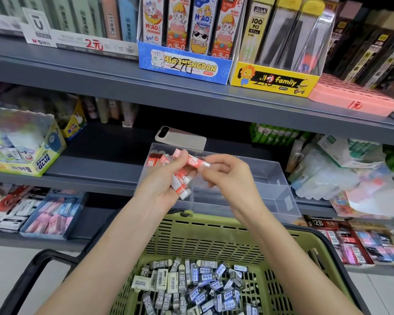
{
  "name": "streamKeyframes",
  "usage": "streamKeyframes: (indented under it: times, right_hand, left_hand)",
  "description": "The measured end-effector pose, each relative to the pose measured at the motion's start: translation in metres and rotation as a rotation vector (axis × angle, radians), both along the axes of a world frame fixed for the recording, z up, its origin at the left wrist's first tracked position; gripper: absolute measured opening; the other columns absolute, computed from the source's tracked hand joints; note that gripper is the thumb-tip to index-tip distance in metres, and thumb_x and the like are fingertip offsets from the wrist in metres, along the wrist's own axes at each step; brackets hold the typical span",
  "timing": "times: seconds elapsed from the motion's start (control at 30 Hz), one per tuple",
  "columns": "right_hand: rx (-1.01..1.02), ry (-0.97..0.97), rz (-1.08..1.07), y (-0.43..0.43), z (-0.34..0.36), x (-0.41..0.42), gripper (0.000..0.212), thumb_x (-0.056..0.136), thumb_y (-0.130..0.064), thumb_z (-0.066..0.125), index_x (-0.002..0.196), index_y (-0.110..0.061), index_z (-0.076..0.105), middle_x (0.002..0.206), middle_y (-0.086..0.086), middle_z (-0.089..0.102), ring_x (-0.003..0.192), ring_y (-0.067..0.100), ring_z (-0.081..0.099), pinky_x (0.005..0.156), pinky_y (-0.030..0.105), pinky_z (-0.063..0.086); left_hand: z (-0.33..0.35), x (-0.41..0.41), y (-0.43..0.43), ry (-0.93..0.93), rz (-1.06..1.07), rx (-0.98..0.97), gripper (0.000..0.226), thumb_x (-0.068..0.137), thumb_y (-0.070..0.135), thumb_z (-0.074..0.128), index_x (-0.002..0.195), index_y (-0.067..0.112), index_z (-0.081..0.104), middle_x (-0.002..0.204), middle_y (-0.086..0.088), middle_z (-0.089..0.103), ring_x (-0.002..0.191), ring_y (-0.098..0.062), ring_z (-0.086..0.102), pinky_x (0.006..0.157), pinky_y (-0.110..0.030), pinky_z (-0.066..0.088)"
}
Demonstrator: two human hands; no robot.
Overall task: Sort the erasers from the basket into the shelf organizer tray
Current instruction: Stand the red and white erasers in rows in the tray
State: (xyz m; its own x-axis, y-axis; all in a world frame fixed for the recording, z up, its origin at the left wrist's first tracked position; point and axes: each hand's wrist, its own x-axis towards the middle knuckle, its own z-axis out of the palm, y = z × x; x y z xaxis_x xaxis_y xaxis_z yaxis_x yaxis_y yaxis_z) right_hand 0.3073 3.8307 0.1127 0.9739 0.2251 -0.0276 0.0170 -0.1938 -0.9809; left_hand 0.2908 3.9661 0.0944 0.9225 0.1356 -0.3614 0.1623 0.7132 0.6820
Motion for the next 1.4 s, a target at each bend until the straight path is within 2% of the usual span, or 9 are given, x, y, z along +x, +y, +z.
streamKeyframes:
  times: [0.17, 0.5, 0.6, 0.73, 0.87, 0.93, 1.07, 1.23, 1.4]
  right_hand:
    - [0.406, 0.193, -0.076, -0.012, 0.001, 0.02, 0.006, 0.088, -0.001, 0.057, 0.091, -0.002, 0.063, 0.084, 0.014, 0.064, 0.076, 0.02, 0.059, 0.067, 0.023, 0.051]
    - [0.357, 0.23, -0.235, 0.001, -0.003, 0.019, 0.018, 0.081, -0.006, 0.07, 0.089, -0.011, 0.055, 0.077, 0.014, 0.069, 0.06, 0.019, 0.067, 0.057, 0.025, 0.055]
    - [0.35, 0.218, -0.278, -0.003, -0.001, 0.033, 0.015, 0.081, 0.001, 0.067, 0.087, -0.007, 0.056, 0.069, 0.011, 0.066, 0.049, 0.014, 0.064, 0.05, 0.023, 0.053]
    - [-0.081, 0.071, -0.35, -0.014, -0.01, 0.073, 0.018, 0.077, 0.001, 0.066, 0.094, 0.0, 0.067, 0.07, 0.011, 0.066, 0.048, 0.019, 0.057, 0.059, 0.031, 0.055]
    - [-0.75, -0.1, -0.151, -0.003, -0.025, 0.093, 0.027, 0.079, -0.017, 0.066, 0.106, -0.015, 0.068, 0.099, 0.004, 0.07, 0.088, 0.023, 0.066, 0.079, 0.025, 0.049]
    - [-0.853, -0.097, -0.119, 0.005, -0.029, 0.097, 0.031, 0.078, -0.019, 0.068, 0.109, -0.016, 0.063, 0.106, 0.005, 0.068, 0.097, 0.023, 0.064, 0.075, 0.022, 0.045]
    - [-0.735, -0.124, -0.154, 0.013, -0.037, 0.095, 0.032, 0.076, -0.024, 0.074, 0.101, -0.009, 0.061, 0.101, 0.01, 0.067, 0.095, 0.026, 0.063, 0.076, 0.027, 0.047]
    - [-0.723, -0.318, -0.161, 0.003, -0.028, 0.069, 0.024, 0.09, -0.033, 0.057, 0.09, -0.013, 0.071, 0.087, 0.004, 0.069, 0.088, 0.022, 0.061, 0.073, 0.027, 0.043]
    - [-0.233, -0.265, 0.115, 0.01, -0.006, 0.013, 0.016, 0.084, -0.03, 0.067, 0.069, -0.028, 0.067, 0.066, -0.008, 0.066, 0.062, 0.001, 0.056, 0.057, 0.017, 0.045]
  left_hand:
    - [0.0, -0.005, -0.01, -0.019, -0.071, -0.007, 0.011, 0.083, 0.0, 0.062, 0.093, -0.003, 0.059, 0.068, -0.014, 0.069, 0.067, -0.023, 0.071, 0.065, -0.035, 0.06]
    - [-0.01, -0.007, -0.022, -0.059, -0.052, 0.321, 0.012, 0.082, -0.004, 0.066, 0.087, 0.006, 0.061, 0.072, -0.011, 0.071, 0.068, -0.02, 0.071, 0.068, -0.031, 0.06]
    - [-0.007, -0.005, -0.02, -0.028, -0.072, 0.25, 0.011, 0.084, -0.006, 0.063, 0.091, 0.003, 0.063, 0.078, -0.015, 0.069, 0.069, -0.022, 0.07, 0.066, -0.032, 0.06]
    - [-0.004, 0.0, -0.004, 0.04, -0.047, -0.004, 0.006, 0.087, -0.005, 0.057, 0.09, 0.0, 0.059, 0.069, -0.015, 0.068, 0.069, -0.025, 0.071, 0.067, -0.039, 0.06]
    - [-0.002, 0.001, 0.007, 0.034, -0.019, -0.163, 0.01, 0.089, -0.001, 0.055, 0.099, -0.002, 0.057, 0.078, -0.018, 0.072, 0.075, -0.029, 0.072, 0.065, -0.041, 0.06]
    - [-0.001, 0.001, 0.01, 0.033, -0.029, -0.19, 0.02, 0.09, 0.0, 0.054, 0.11, -0.003, 0.055, 0.089, -0.02, 0.073, 0.082, -0.031, 0.072, 0.068, -0.043, 0.058]
    - [-0.002, -0.001, 0.013, 0.024, -0.033, -0.236, 0.029, 0.088, 0.005, 0.053, 0.116, -0.003, 0.055, 0.107, -0.023, 0.068, 0.096, -0.036, 0.067, 0.081, -0.047, 0.052]
    - [-0.01, -0.001, 0.02, 0.009, -0.044, -0.237, 0.029, 0.089, 0.013, 0.052, 0.113, -0.002, 0.057, 0.118, -0.021, 0.065, 0.11, -0.038, 0.061, 0.1, -0.052, 0.043]
    - [-0.008, 0.001, 0.017, -0.032, -0.048, -0.225, 0.043, 0.072, 0.015, 0.061, 0.113, 0.0, 0.061, 0.119, -0.015, 0.066, 0.112, -0.031, 0.061, 0.092, -0.048, 0.05]
